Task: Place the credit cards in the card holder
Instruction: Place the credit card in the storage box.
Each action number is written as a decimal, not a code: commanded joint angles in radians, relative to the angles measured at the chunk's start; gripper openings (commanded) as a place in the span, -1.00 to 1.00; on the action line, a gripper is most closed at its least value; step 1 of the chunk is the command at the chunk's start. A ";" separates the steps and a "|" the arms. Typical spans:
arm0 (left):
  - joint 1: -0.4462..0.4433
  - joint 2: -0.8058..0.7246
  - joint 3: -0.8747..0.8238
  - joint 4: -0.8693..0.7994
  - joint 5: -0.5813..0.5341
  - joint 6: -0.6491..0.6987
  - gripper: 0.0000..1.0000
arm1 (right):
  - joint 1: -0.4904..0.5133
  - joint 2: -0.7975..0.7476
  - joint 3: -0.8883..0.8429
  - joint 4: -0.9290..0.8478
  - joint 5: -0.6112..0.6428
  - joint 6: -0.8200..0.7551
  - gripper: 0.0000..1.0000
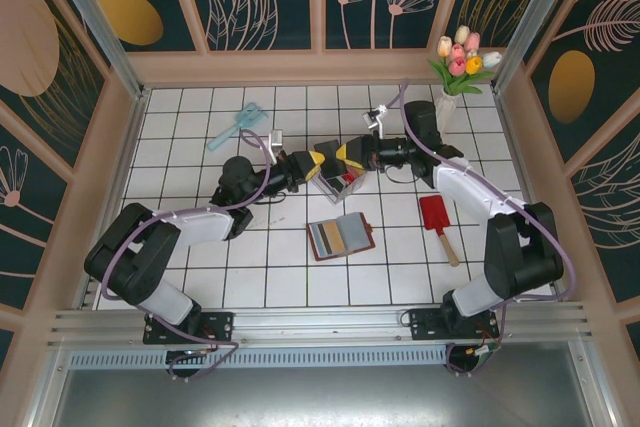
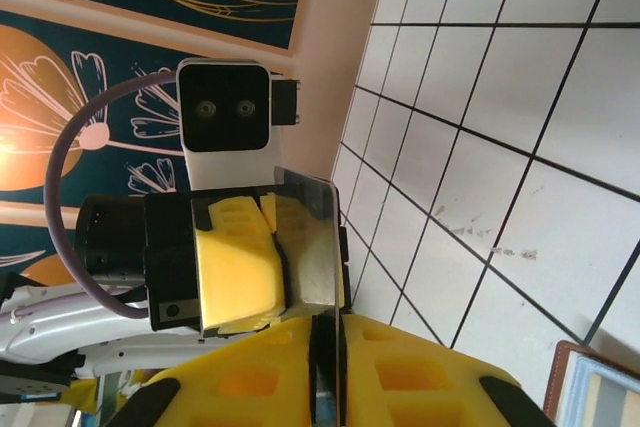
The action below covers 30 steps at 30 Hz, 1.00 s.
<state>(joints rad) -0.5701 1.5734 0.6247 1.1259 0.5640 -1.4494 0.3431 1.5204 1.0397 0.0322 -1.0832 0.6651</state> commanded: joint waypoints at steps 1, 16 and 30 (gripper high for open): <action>-0.002 0.025 0.008 0.086 0.005 -0.024 -0.70 | -0.004 0.015 0.048 -0.070 0.030 -0.099 -0.93; 0.012 -0.104 -0.048 -0.655 -0.400 0.175 0.28 | 0.157 0.175 0.213 -0.356 0.794 -0.627 -1.00; 0.015 -0.089 -0.045 -0.658 -0.382 0.189 0.30 | 0.257 0.292 0.261 -0.383 0.990 -0.732 -1.00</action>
<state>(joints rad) -0.5617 1.4883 0.5667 0.4778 0.1932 -1.2751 0.5919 1.7958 1.2659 -0.3229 -0.1539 -0.0246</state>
